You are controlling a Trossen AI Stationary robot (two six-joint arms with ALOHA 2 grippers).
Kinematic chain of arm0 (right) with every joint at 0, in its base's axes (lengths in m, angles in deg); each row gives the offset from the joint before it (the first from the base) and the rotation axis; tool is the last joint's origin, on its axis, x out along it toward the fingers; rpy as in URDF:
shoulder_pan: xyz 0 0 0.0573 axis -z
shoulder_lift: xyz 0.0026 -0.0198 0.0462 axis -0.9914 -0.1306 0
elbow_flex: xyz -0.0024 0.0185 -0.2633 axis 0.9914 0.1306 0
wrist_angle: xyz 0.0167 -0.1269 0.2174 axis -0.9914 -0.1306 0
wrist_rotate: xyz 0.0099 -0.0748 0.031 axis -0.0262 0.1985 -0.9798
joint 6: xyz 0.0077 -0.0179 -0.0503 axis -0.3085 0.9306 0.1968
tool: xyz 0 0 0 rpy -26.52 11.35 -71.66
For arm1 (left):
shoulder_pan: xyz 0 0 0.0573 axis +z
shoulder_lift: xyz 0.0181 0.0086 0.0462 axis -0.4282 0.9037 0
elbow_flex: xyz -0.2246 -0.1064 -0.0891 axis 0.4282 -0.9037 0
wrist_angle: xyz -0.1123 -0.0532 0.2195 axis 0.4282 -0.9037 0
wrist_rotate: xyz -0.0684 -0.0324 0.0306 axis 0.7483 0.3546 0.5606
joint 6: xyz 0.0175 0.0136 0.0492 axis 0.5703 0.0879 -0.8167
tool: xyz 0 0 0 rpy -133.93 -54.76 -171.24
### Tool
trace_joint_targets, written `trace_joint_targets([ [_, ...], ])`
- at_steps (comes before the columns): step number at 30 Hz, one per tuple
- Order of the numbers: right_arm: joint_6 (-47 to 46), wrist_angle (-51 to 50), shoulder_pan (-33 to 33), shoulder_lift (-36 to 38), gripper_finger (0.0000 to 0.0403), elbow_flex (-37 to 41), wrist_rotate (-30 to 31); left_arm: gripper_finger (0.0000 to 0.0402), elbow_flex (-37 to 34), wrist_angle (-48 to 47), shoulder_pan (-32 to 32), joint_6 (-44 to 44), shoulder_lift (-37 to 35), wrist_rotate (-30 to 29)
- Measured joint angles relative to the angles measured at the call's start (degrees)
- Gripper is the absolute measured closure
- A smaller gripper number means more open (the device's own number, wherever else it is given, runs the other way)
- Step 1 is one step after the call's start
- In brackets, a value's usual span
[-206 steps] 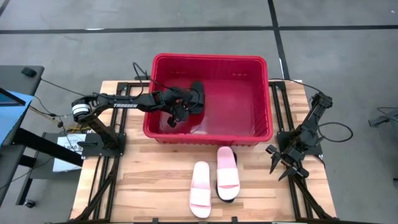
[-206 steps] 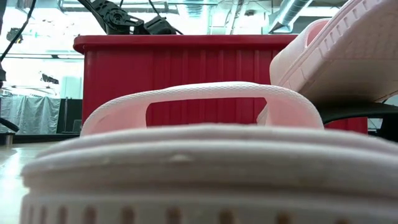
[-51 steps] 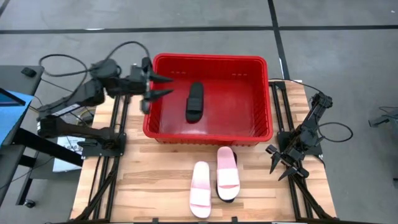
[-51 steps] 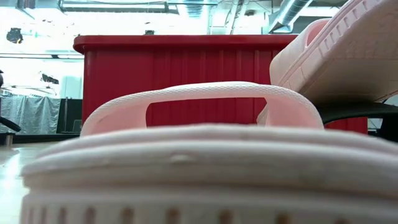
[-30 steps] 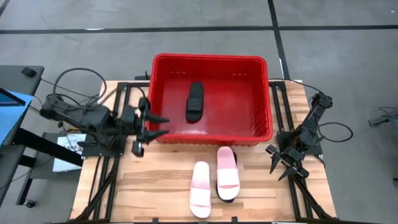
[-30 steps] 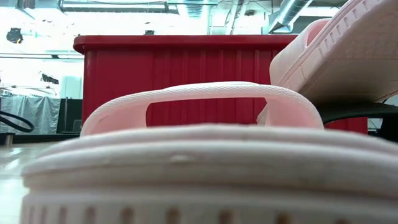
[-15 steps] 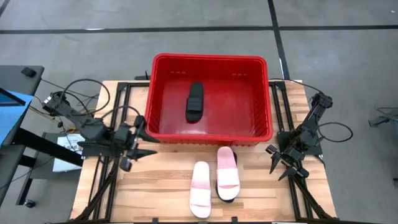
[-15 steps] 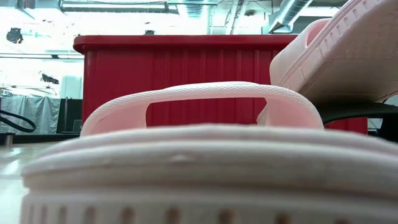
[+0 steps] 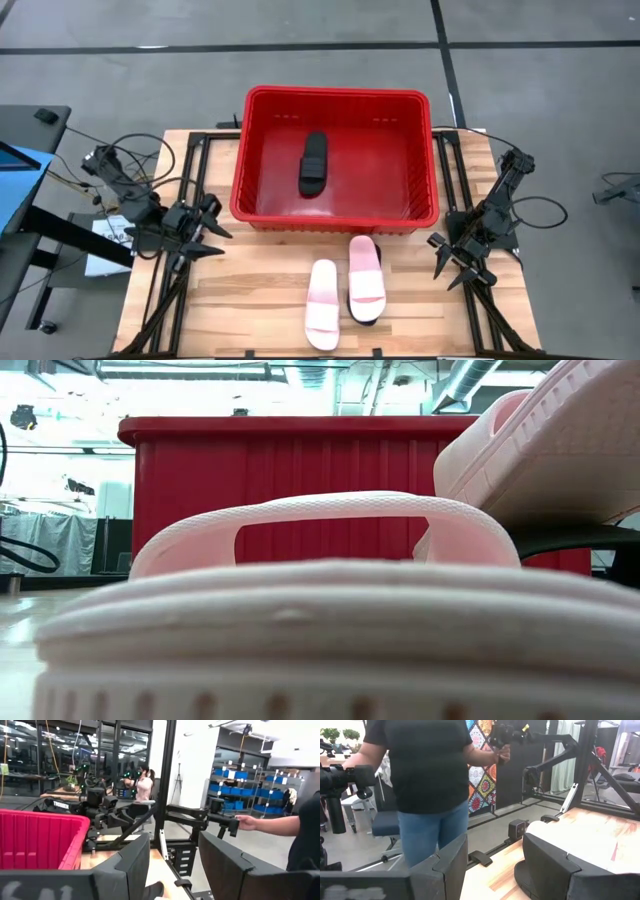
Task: Pick and place slides into bin
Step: Put the right pink slide into the red container
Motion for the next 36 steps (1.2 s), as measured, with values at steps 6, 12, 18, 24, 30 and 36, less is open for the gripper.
trace_joint_targets([
  [6,-0.02,-0.01,-0.01,0.01,0.0219,0.0,0.0,0.0241,-4.28,0.58,0.0,0.67,-5.3,0.01],
  [12,0.0,-0.01,0.01,0.01,0.0219,0.01,0.0,0.0241,-7.32,0.68,0.0,0.17,-9.24,-0.43],
  [18,-0.02,-0.01,-0.01,0.02,0.0219,-0.01,0.0,0.0241,-7.85,0.39,0.02,-1.75,-10.0,-6.42],
  [24,-0.02,0.0,0.01,0.0,0.0219,0.01,0.05,0.0241,-7.85,-0.12,0.02,-0.4,-9.95,-11.63],
  [30,-0.01,0.0,0.01,0.01,0.0219,0.0,0.04,0.0241,-7.85,-0.08,0.04,2.04,-9.95,-12.58],
  [36,3.29,0.01,0.01,0.01,0.0219,-0.01,0.04,0.0241,-7.85,-0.08,0.04,5.89,-9.93,-12.52],
])
